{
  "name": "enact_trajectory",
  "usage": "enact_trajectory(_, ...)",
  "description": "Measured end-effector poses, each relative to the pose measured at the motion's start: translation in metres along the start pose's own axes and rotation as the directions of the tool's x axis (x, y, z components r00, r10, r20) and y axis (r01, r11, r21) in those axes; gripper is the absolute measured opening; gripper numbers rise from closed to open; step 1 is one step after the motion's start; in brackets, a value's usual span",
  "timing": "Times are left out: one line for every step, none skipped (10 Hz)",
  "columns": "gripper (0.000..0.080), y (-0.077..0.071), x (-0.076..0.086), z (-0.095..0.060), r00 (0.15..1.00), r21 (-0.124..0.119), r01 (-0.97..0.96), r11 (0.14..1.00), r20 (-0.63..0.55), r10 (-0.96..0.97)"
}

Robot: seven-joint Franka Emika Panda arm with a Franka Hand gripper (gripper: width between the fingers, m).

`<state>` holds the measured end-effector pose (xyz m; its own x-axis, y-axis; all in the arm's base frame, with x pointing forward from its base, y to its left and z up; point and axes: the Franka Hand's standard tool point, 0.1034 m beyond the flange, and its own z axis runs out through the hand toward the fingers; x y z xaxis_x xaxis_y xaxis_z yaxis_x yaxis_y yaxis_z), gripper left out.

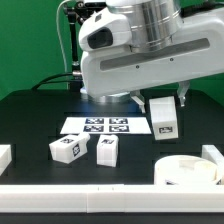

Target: Assemble stool

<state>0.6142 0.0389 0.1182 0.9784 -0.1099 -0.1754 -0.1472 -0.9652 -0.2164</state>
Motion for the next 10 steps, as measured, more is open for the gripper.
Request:
enact_trajectory(0.0337,-0.002,0.004,-0.003,0.994,-0.039,0.059,0.997,-0.086,-0.063)
enact_trajectory(0.0337,-0.007,0.005,-0.013,0.986,-0.070,0.103,0.992,-0.127,-0.111)
enact_trajectory(0.0337,-0.011,0.015,-0.026,0.965,-0.085,0.126,0.988,-0.219,-0.142)
enact_trajectory(0.0337,-0.013,0.018,-0.031,0.937,-0.099,0.127,0.987,-0.315,-0.152)
enact_trajectory(0.0337,-0.012,0.020,-0.030,0.913,-0.105,0.121,0.987,-0.379,-0.152)
enact_trajectory(0.0337,-0.009,0.025,-0.031,0.869,-0.117,0.115,0.986,-0.469,-0.157)
enact_trajectory(0.0337,-0.008,0.025,-0.031,0.817,-0.130,0.112,0.985,-0.553,-0.166)
enact_trajectory(0.0337,-0.014,0.020,-0.023,0.805,-0.140,0.128,0.982,-0.563,-0.186)
enact_trajectory(0.0337,-0.023,0.019,-0.017,0.805,-0.150,0.153,0.977,-0.555,-0.211)
enact_trajectory(0.0337,-0.025,0.018,-0.011,0.804,-0.159,0.171,0.972,-0.547,-0.231)
